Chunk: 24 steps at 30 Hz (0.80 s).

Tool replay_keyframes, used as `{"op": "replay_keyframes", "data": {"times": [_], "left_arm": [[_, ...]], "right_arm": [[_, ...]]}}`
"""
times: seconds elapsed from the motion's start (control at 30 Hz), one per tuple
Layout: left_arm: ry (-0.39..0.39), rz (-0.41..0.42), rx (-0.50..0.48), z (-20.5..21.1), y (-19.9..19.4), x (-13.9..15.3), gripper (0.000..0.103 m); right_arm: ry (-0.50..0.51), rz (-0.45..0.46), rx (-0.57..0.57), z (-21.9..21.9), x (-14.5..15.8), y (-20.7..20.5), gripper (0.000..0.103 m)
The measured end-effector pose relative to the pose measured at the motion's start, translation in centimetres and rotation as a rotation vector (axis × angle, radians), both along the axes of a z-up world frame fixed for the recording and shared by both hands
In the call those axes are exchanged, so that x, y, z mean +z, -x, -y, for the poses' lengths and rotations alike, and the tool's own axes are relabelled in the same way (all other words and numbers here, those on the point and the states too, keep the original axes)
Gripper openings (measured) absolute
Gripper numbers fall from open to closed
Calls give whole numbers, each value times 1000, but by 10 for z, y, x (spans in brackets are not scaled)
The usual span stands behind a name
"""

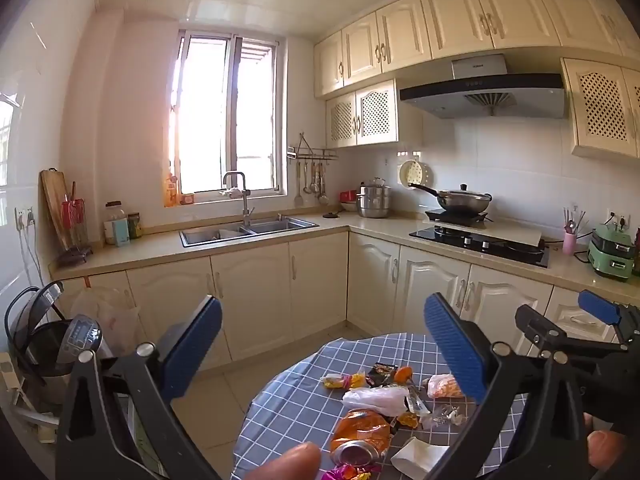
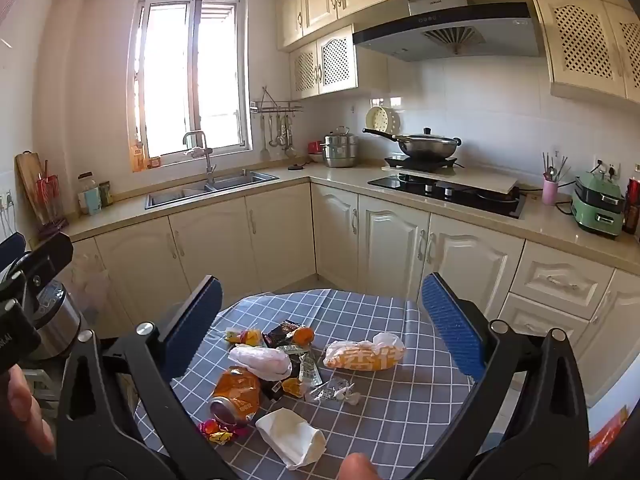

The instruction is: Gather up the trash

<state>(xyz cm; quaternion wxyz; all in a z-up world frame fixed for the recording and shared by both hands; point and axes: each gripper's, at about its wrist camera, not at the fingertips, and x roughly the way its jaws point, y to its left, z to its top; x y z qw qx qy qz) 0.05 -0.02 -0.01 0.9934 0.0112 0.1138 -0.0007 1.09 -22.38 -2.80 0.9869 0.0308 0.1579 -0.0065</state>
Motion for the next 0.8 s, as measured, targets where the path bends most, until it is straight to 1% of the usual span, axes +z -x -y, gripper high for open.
{"op": "replay_keyframes", "data": {"times": [0.13, 0.17, 0.27, 0.3, 0.4, 0.5, 0.63, 0.8], "left_arm": [[2, -1, -7, -3, -3, 2, 99], [6, 3, -10, -9, 2, 6, 99], [26, 4, -24, -16, -1, 10, 99], [27, 7, -17, -15, 3, 14, 99], [25, 16, -1, -7, 3, 3, 98], [23, 8, -12, -6, 0, 3, 98], [31, 11, -16, -6, -1, 4, 98], [25, 20, -17, -5, -1, 1, 98]], "right_arm": [[-2, -1, -1, 0, 0, 0, 98], [-3, 4, 3, 0, 1, 1, 98], [-1, 2, 3, 1, 2, 1, 98], [-5, 2, 6, 0, 8, 0, 98], [-4, 3, 6, -1, 13, 3, 98], [-7, -2, 9, -1, 16, 1, 98], [-4, 3, 11, 0, 6, 1, 98], [-4, 1, 15, 0, 6, -2, 98]]}}
